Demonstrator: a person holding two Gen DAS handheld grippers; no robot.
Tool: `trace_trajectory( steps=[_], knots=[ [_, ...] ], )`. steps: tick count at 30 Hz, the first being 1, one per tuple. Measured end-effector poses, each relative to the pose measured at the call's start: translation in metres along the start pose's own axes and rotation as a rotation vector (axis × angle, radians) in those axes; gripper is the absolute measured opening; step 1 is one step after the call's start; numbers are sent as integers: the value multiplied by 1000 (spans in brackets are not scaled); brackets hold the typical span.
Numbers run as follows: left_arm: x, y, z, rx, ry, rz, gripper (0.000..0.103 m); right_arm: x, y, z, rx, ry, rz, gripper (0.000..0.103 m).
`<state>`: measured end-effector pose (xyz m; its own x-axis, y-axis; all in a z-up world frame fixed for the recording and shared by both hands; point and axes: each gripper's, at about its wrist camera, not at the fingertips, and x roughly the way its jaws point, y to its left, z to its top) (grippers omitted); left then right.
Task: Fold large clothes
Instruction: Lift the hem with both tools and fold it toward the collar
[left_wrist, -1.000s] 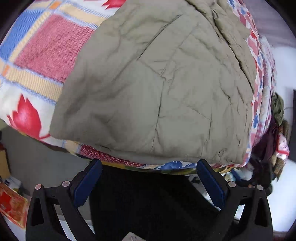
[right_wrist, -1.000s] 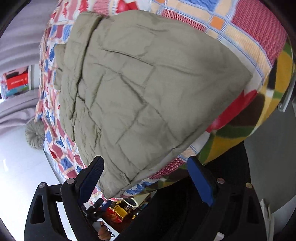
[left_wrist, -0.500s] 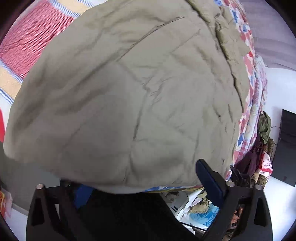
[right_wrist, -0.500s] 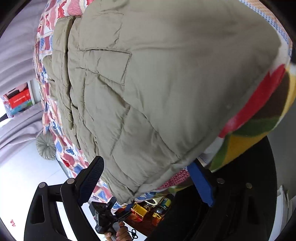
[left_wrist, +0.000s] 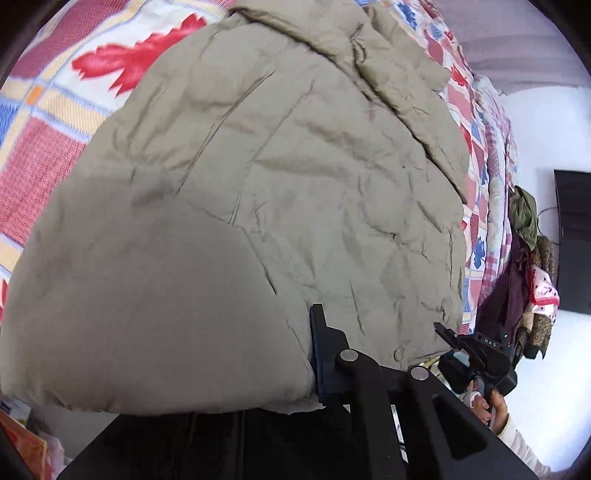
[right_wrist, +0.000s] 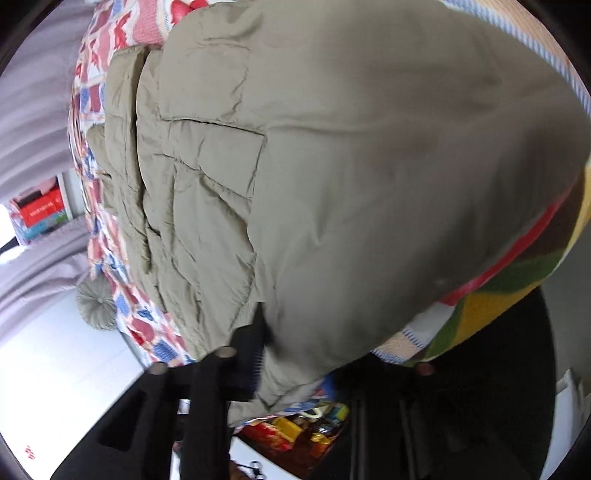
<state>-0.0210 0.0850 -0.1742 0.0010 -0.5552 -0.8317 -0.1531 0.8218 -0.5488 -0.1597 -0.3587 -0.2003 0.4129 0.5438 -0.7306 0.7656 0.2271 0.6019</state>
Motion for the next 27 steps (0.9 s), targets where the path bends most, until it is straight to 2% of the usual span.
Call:
trace_trajectory(
  steps=[6,14,21,27],
  knots=[
    [-29,-22,11,91,-72,-4,15,-17,34,-1,-159,-42,-64,10],
    [-81,-57,48,178,-212,-43,15,-47,111,0,-394,-130,-109,8],
    [-115,-108,115,281,-364,-52,15,-75,208,15,-668,-252,-134,8],
    [-115,-138,187,364,-472,5,15,-66,296,45,-845,-324,-135,8]
  ],
)
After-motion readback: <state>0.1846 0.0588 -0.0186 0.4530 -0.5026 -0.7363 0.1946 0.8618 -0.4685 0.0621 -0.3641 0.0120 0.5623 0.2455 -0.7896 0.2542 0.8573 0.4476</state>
